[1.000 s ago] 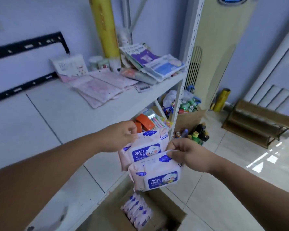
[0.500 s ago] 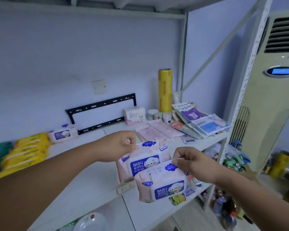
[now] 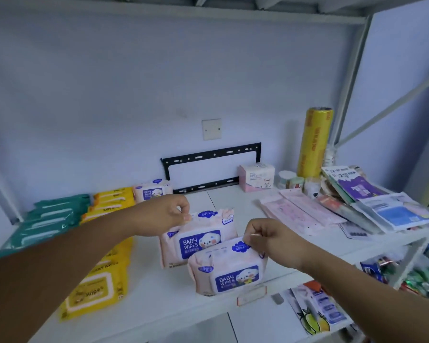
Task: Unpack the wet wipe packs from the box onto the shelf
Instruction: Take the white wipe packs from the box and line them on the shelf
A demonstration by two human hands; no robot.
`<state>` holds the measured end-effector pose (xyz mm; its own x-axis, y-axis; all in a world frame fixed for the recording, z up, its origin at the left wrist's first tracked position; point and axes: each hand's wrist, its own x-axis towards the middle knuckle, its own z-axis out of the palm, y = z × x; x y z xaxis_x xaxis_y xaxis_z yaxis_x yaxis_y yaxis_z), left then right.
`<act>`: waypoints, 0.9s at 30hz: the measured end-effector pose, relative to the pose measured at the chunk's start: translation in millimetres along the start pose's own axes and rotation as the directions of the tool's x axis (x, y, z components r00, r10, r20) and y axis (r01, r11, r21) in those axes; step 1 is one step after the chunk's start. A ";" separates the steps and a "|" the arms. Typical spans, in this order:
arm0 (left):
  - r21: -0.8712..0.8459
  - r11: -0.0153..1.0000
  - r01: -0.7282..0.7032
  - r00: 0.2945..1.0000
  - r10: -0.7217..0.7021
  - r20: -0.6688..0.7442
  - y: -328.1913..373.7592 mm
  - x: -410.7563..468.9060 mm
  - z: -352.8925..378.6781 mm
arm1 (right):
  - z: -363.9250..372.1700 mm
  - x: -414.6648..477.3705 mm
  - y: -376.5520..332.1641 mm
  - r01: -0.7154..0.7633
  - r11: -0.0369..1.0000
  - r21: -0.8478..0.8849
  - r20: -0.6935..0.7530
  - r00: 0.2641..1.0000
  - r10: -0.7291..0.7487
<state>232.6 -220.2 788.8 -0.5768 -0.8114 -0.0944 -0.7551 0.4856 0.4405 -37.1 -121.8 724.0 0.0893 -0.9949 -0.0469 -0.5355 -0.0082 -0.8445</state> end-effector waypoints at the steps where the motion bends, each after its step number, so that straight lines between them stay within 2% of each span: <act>1: 0.009 1.000 0.009 1.000 -0.009 0.003 -12.7 5.8 -5.9 | 6.3 12.5 -4.0 -0.008 1.000 -0.001 -0.004 1.000 0.008; 9: -0.052 0.999 0.005 1.000 -0.005 -0.001 -113.1 74.6 -43.8 | 47.4 118.1 -16.6 -0.080 0.997 0.019 -0.024 0.997 0.080; 13: -0.011 1.000 -0.028 1.000 0.028 0.004 -145.8 101.5 -56.4 | 64.6 157.1 -21.0 -0.089 0.994 0.065 -0.058 0.994 0.093; 19: 0.036 0.997 0.069 0.998 -0.069 0.006 -189.3 128.3 -61.9 | 82.1 207.5 -19.6 -0.100 0.989 0.109 -0.063 0.992 0.107; 27: 0.006 0.986 0.168 0.986 -0.168 0.001 -234.5 170.8 -44.7 | 102.5 281.4 -5.9 -0.109 0.985 0.130 -0.018 0.994 0.112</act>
<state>325.1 -487.2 709.3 -0.4418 -0.8812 -0.1682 -0.8432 0.3438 0.4132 77.3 -391.4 661.1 0.0136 -0.9912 -0.1317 -0.4281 0.1133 -0.8966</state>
